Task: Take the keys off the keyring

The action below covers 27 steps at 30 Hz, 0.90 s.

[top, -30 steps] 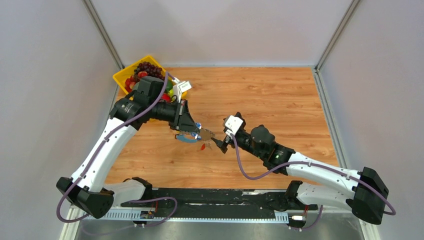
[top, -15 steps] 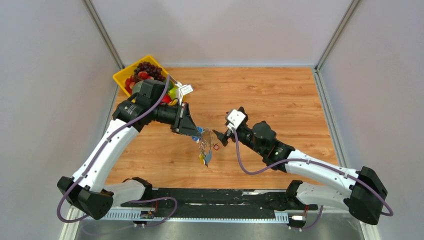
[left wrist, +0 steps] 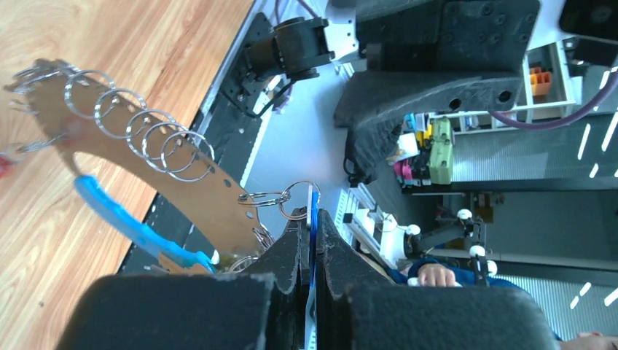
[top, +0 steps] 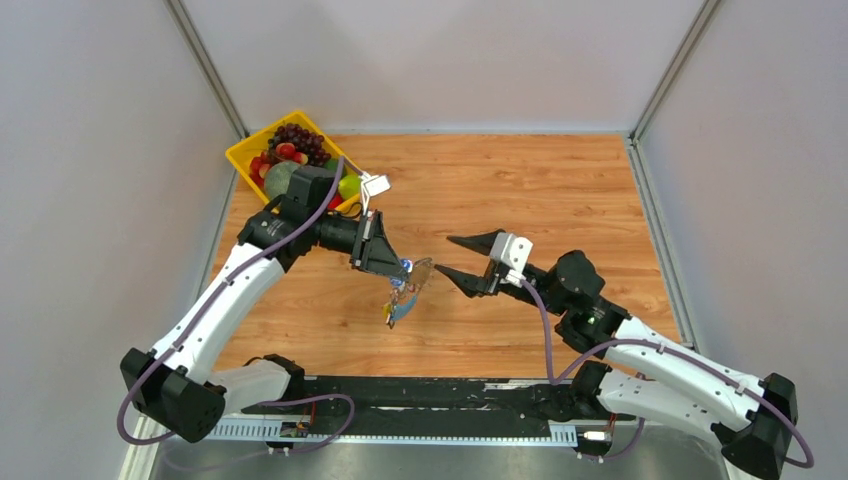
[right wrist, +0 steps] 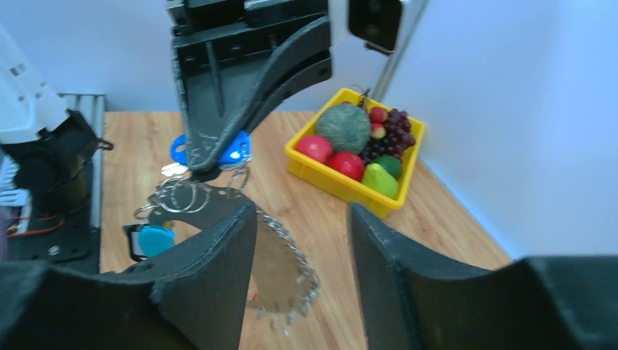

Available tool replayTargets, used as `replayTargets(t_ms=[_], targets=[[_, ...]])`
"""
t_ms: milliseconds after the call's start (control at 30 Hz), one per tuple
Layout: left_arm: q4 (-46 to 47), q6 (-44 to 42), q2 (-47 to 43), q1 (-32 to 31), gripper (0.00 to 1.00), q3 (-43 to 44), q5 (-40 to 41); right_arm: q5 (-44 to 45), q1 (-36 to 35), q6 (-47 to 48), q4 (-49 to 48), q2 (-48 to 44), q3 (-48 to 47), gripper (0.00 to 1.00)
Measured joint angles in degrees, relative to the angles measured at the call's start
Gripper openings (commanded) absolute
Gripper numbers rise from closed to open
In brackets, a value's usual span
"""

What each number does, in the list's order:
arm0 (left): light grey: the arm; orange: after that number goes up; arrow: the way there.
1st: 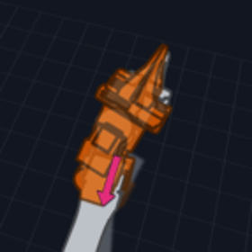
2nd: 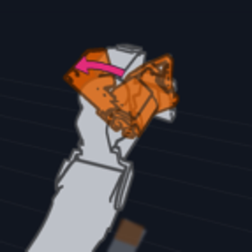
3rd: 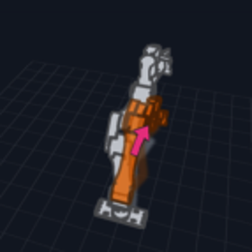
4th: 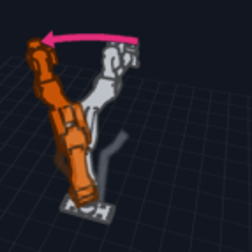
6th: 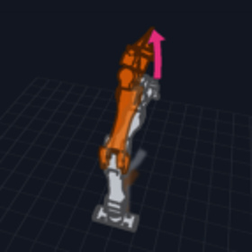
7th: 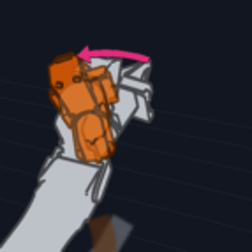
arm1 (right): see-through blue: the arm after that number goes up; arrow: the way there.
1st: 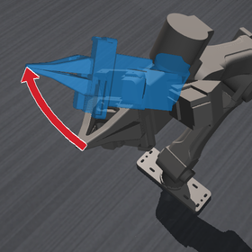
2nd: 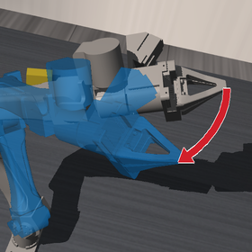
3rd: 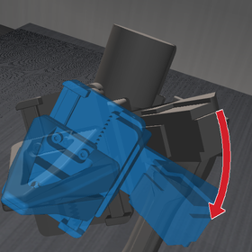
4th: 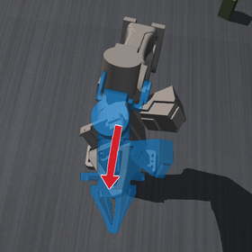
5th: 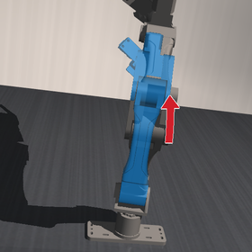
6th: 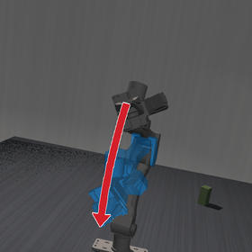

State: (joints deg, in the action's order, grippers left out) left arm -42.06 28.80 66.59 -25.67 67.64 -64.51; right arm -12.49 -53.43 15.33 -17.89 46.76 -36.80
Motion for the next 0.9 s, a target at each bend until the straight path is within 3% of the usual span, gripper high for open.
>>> replayTargets(t_ms=[100, 367, 600, 900], targets=[[4.31, 2.47, -0.63, 0.0, 0.0, -1.97, -1.6, -4.55, 0.0, -1.18, -0.42, 0.87, 0.0, 0.41], [17.2, 10.43, -3.34, 0.0, 0.0, -6.16, -4.9, -10.93, 0.0, -5.51, -2.05, 3.45, 0.57, 0.42], [22.43, 14.4, -4.94, -0.35, 0.0, -7.48, -5.55, -12.59, 0.0, -7.91, -6.62, 5.11, 1.84, 0.38], [25.59, 16.94, -5.25, -1.75, 0.0, -8.09, -5.4, -10.64, 0.0, -7.48, -6.25, 7.21, 1.81, 0.49]])
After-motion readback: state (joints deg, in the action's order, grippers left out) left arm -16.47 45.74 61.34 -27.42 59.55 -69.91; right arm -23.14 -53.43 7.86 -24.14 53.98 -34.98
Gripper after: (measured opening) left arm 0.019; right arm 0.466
